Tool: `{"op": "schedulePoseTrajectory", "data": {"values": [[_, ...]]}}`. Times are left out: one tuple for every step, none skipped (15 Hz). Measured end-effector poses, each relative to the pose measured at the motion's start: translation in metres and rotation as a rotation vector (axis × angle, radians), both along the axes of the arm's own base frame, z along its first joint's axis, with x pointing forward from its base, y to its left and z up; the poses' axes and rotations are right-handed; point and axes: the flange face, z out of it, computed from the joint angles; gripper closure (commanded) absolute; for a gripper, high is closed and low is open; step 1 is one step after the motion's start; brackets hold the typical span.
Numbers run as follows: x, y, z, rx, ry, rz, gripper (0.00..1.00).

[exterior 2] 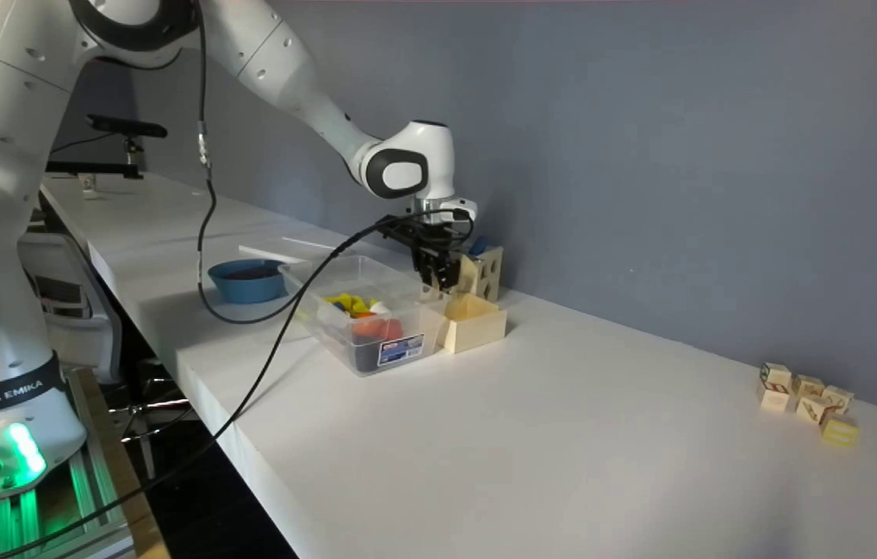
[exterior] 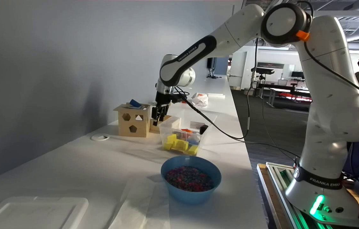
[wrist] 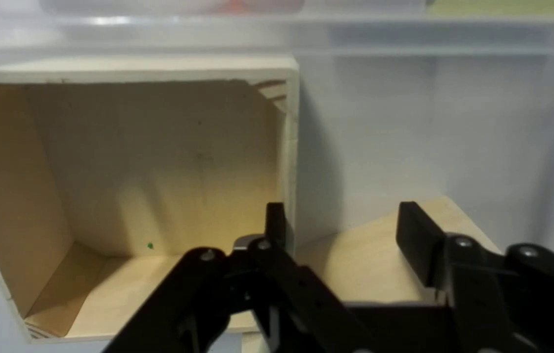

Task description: Move the small crate to the left, then put the round orange object inside it

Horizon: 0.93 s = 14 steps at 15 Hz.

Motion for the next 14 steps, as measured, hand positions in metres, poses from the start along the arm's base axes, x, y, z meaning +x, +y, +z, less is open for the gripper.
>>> {"op": "schedulePoseTrajectory", "data": {"values": [[-0.001,-0.002,0.000,0.000,0.001,-0.011,0.77],[-0.002,-0.005,-0.001,0.001,0.003,-0.026,0.83],[-0.004,-0.008,-0.002,0.001,0.006,-0.039,0.91],[-0.006,-0.012,-0.004,-0.002,0.014,-0.046,0.97],[-0.009,-0.016,-0.006,-0.006,0.028,-0.048,0.99],[-0.012,-0.020,-0.008,-0.012,0.044,-0.049,1.00],[-0.016,-0.024,-0.011,-0.025,0.063,-0.052,1.00],[-0.019,-0.030,-0.012,-0.045,0.078,-0.060,0.99],[-0.025,-0.039,-0.011,-0.073,0.093,-0.079,0.98],[-0.033,-0.050,-0.011,-0.111,0.110,-0.111,0.98],[-0.043,-0.064,-0.011,-0.149,0.128,-0.152,0.98],[-0.055,-0.080,-0.010,-0.186,0.145,-0.195,0.98],[-0.067,-0.094,-0.007,-0.221,0.158,-0.239,0.98],[-0.077,-0.108,-0.003,-0.252,0.165,-0.290,0.98]]}}
